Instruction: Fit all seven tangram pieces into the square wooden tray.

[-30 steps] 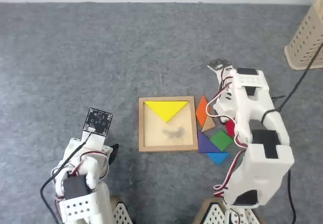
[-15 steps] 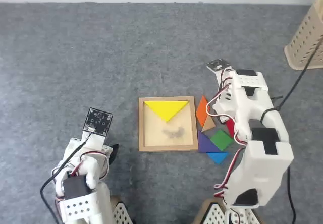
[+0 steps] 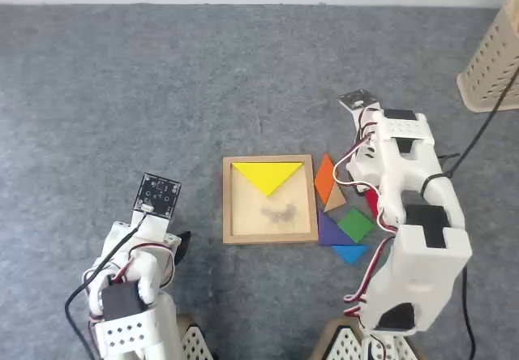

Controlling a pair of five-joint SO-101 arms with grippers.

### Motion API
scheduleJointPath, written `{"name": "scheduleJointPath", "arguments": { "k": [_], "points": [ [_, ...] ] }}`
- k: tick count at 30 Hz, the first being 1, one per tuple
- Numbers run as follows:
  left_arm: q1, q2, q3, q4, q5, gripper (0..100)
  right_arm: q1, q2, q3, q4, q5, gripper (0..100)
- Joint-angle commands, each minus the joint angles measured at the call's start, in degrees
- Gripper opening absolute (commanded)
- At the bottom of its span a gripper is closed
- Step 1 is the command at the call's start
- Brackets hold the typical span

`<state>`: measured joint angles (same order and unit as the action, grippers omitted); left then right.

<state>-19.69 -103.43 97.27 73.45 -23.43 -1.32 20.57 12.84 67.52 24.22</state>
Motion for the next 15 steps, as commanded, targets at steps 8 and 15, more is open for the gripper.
{"name": "scheduleJointPath", "arguments": {
  "k": [8, 15],
  "points": [
    [0.1, -1.0, -0.7, 0.1, 0.4, 30, -2.9, -15.3, 0.2, 7.9, -6.2, 22.6],
    [0.1, -1.0, -0.7, 0.1, 0.4, 30, -5.2, -17.4, 2.5, 6.0, -1.1, 23.5]
  ]
}}
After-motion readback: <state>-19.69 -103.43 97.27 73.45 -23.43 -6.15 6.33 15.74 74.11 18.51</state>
